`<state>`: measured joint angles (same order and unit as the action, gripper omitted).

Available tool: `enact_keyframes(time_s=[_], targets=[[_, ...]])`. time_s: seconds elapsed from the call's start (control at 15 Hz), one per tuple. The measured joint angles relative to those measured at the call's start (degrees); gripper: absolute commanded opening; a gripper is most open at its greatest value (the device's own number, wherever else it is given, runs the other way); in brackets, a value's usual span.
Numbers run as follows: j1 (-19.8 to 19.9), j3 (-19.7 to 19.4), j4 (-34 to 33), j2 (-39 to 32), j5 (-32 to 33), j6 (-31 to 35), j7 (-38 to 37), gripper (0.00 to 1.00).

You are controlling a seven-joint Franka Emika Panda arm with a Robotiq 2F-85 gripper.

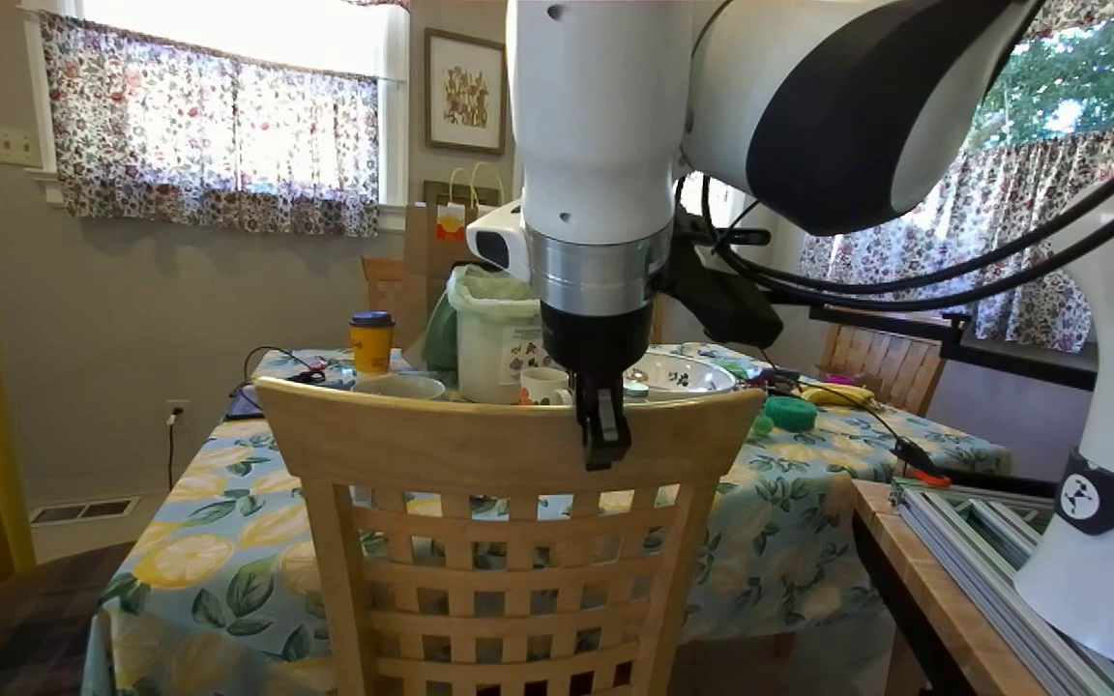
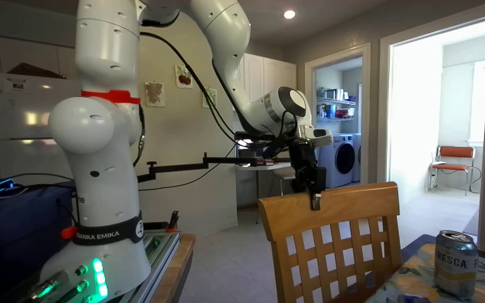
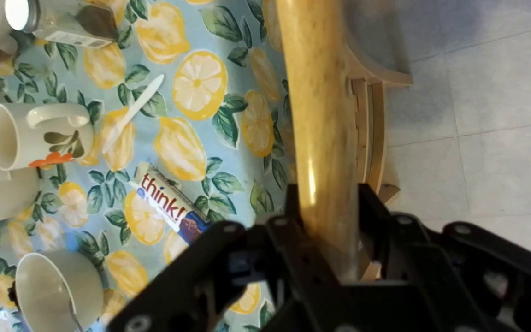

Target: Push the chair forward

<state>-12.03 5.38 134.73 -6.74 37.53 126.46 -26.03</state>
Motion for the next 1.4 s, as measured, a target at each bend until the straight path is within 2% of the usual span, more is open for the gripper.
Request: enact_keyframes(time_s=[0.6,0.67,0.73,0.87,1.13,1.2,1.4], targets=[[2.2,-1.7,0.1,-1.0,4.6,0.3,5.2,0.08],[2.6,-1.9,0.1,-1.0,4.6,0.6,6.2,0.21],[3.0,-2.1,0.1,-1.0,4.6,0.7,7.2,0.58],[3.6,-2.3,0.1,-1.0,4.7,1.2,8.2,0.65],[5.5,-3.5,0.2,-1.3,4.7,4.9,8.3,0.95],[5.9,-3.7,0.2,-1.3,4.7,6.1,8.3,0.99],[7.0,-4.2,0.2,-1.2,4.5,10.4,8.5,1.00]])
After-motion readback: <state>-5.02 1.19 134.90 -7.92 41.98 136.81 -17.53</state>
